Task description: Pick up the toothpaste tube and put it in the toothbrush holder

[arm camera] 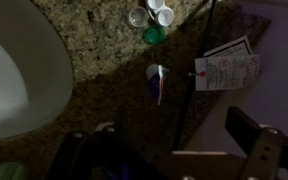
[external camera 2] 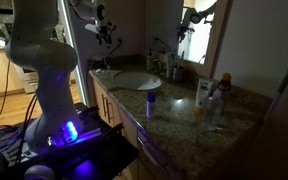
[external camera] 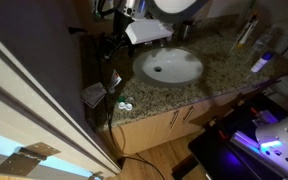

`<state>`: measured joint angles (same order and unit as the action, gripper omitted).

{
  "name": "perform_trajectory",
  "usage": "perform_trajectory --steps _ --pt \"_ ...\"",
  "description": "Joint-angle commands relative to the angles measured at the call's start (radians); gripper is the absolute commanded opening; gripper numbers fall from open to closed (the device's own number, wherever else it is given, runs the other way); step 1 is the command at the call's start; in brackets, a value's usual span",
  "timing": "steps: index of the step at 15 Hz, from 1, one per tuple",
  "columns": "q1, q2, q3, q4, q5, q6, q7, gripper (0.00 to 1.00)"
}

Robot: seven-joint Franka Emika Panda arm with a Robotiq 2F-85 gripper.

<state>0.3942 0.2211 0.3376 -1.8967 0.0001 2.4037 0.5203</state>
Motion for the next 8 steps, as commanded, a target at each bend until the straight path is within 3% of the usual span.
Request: perform_trajectory --steps 1,4,5,8 --pt "0.022 0.061 -0.029 0.015 -0.009 0.006 0.019 1.0" --pt "0.036 0.105 -0.039 -0.005 -0.003 0.078 0.024 1.0" --pt "0.023 0.115 -0.024 -0.008 0.057 0.061 -0.016 1.0" --pt "0.044 0.099 -0.049 -0.019 0.028 0.042 0.003 1.0"
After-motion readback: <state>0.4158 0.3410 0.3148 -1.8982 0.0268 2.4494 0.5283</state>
